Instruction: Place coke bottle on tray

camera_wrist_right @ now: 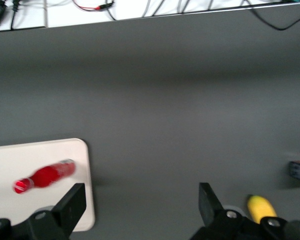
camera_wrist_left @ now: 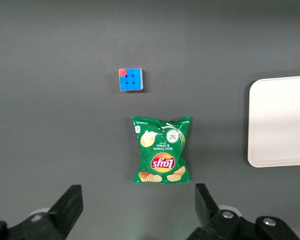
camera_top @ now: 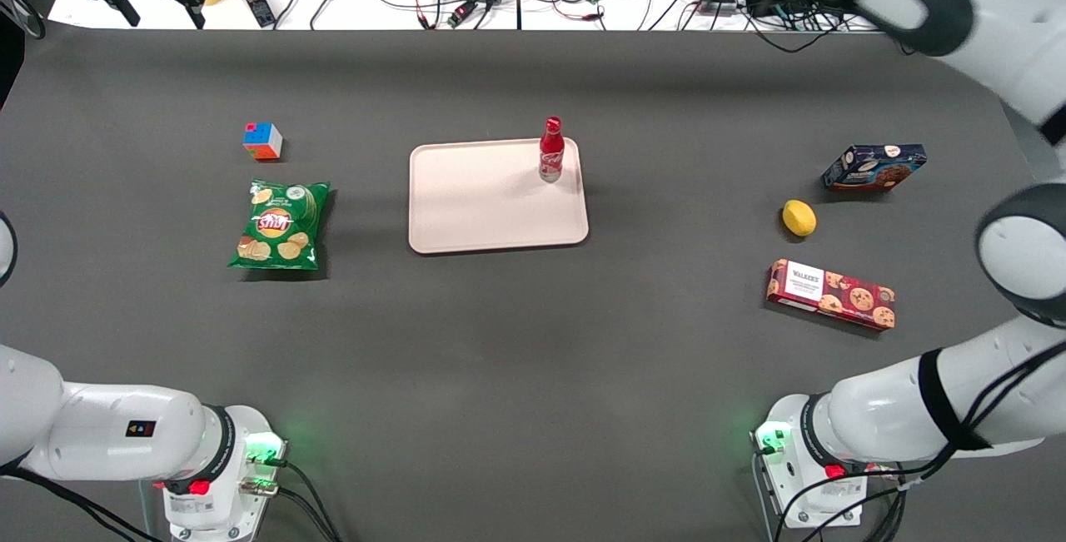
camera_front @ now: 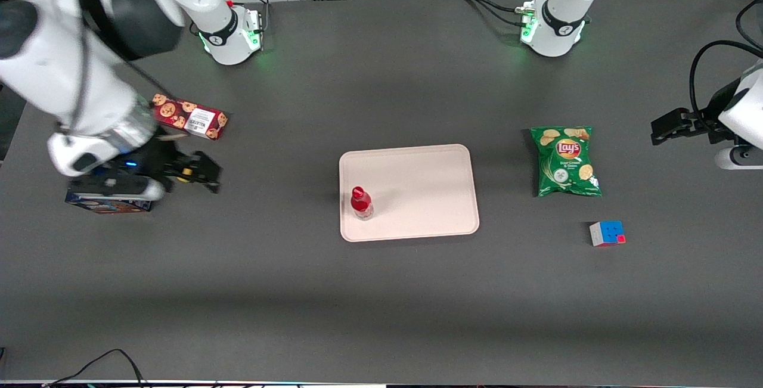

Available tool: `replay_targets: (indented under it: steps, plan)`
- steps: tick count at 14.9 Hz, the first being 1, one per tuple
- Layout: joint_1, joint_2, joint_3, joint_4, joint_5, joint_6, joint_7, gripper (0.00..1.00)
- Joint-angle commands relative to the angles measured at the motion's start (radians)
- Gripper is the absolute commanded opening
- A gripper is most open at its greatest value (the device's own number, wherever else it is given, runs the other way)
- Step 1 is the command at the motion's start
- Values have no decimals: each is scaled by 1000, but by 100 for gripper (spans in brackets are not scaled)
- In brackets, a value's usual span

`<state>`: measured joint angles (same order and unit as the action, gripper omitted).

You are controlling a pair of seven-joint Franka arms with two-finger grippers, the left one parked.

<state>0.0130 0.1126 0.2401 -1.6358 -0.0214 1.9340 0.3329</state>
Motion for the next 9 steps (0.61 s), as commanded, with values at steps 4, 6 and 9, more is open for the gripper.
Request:
replay_targets:
  steps: [4, 6, 9]
  plan:
    - [-4, -212, -191, -168, 64, -193, -237, 100]
    - [-4, -212, -238, -147, 63, -245, -311, 100]
    - [-4, -205, -245, -127, 61, -283, -321, 100]
